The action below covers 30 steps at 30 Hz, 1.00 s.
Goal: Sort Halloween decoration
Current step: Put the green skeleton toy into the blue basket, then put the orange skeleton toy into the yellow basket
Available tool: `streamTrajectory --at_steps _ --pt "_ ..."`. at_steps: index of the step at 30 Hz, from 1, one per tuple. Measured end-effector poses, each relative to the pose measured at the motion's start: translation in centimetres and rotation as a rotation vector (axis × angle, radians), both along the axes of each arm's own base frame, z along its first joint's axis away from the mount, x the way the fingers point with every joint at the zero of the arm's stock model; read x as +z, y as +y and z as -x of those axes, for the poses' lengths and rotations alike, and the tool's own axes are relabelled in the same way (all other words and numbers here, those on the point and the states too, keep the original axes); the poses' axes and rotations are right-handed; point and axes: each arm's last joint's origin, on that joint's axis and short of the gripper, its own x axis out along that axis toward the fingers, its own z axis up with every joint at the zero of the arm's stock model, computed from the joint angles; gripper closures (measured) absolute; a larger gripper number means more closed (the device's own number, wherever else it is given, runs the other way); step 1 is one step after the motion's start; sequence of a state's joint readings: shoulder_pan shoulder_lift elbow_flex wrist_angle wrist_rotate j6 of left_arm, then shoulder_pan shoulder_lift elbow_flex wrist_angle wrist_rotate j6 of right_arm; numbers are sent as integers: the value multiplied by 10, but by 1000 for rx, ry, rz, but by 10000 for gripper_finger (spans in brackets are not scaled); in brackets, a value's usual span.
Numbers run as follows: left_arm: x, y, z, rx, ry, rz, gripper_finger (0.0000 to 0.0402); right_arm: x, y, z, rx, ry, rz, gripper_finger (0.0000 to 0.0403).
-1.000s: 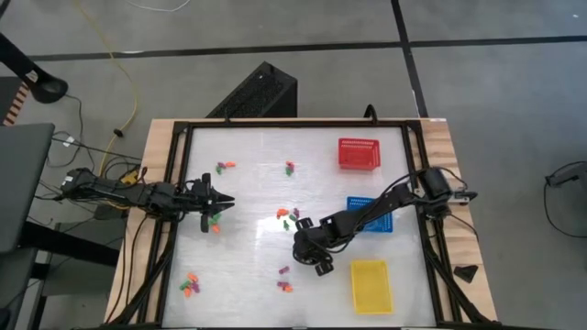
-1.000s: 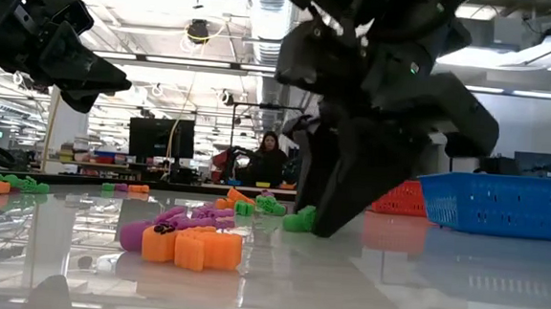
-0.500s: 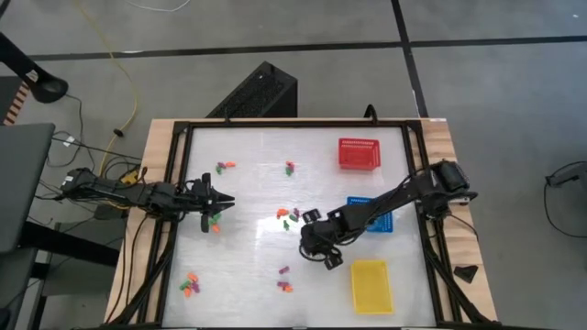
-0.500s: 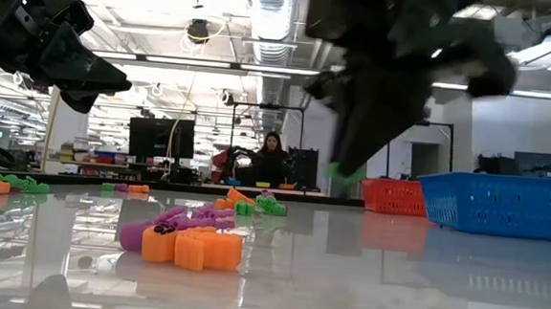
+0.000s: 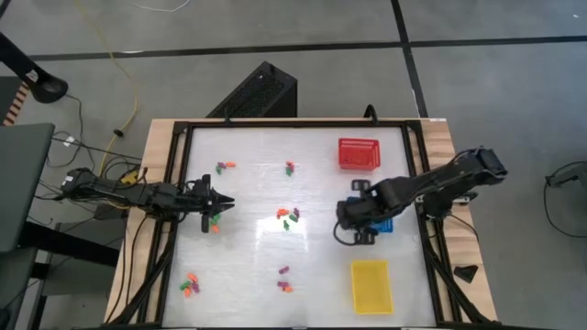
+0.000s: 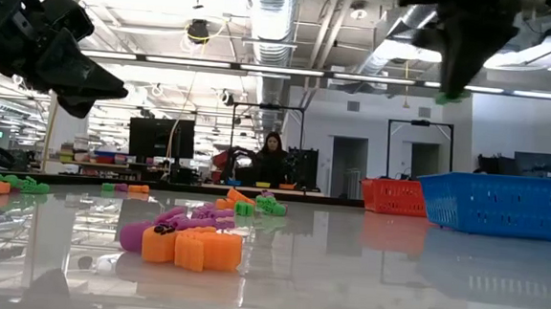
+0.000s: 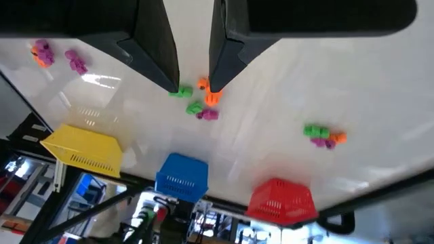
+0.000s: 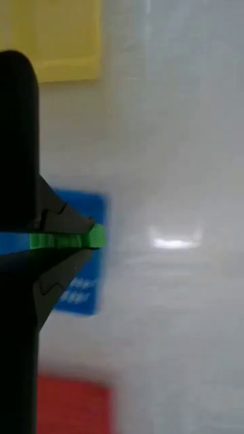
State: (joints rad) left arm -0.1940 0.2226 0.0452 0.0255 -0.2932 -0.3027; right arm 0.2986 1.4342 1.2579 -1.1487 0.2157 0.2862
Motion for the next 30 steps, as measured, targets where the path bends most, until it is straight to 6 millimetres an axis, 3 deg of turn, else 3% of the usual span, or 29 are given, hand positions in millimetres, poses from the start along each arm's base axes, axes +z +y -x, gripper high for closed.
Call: streamTrajectory --at_steps 7,15,21,30 --pt "-1 0 0 -11 12 24 331 -1 -18 27 -140 0 -25 358" --pt "-1 -1 0 -33 18 -99 331 -37 -31 36 -241 73 -71 347" --pt "-1 -1 0 -30 14 -60 331 -59 -43 40 -371 92 -84 307" --pt "3 -1 0 -50 -27 -21 331 -61 -49 39 -481 112 -201 227"
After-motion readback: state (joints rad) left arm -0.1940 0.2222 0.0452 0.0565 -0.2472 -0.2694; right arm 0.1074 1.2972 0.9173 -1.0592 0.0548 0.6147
